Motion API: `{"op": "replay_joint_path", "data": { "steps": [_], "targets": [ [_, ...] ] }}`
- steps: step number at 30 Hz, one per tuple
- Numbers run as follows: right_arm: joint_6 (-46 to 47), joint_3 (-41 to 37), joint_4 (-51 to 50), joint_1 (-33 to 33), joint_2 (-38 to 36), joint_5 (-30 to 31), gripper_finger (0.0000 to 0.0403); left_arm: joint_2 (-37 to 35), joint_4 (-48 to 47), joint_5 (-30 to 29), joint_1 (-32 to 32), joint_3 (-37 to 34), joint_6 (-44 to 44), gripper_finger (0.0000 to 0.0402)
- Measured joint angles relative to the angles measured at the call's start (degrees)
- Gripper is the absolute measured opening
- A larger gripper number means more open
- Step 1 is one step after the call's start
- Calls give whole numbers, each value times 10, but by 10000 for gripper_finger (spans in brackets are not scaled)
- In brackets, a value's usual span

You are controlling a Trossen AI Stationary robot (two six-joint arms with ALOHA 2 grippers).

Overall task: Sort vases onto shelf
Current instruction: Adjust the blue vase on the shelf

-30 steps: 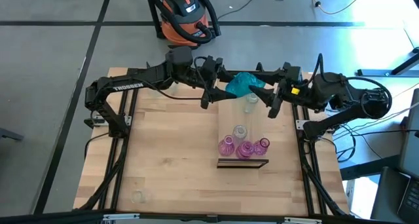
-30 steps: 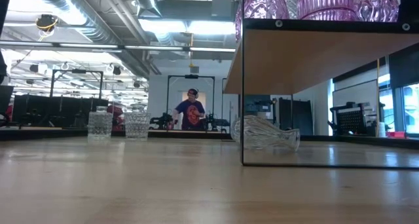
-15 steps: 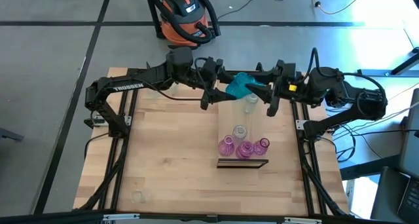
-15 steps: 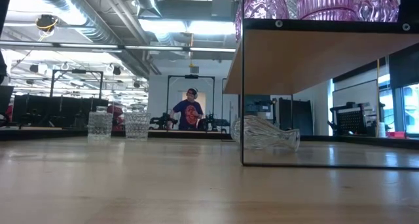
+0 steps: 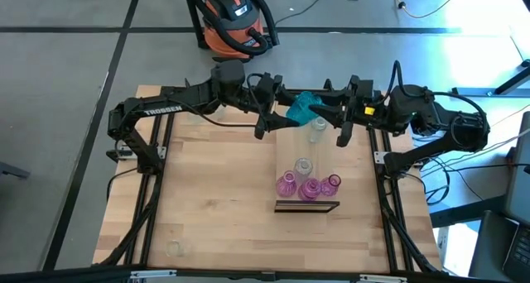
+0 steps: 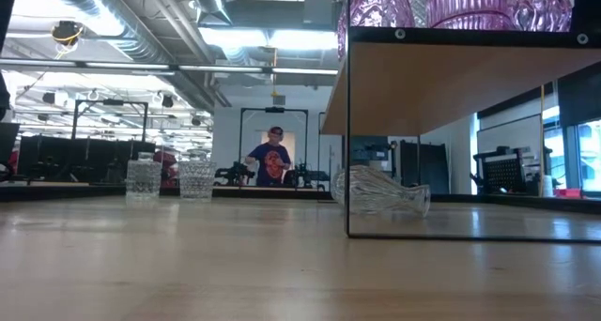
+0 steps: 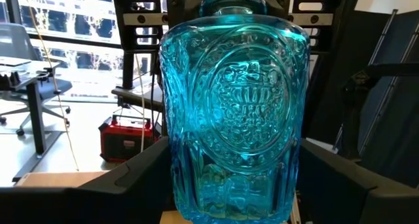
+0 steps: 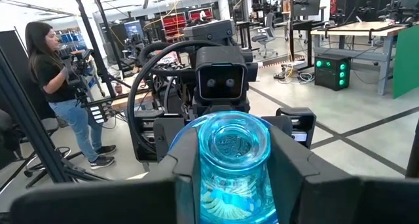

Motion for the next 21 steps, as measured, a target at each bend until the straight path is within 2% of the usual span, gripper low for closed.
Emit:
{"op": "replay_joint_path", "data": {
  "steps": [21],
  "targets": [
    [1, -2, -13, 0, 5, 3, 93, 0, -53, -40, 0, 0, 47, 287]
  ]
}}
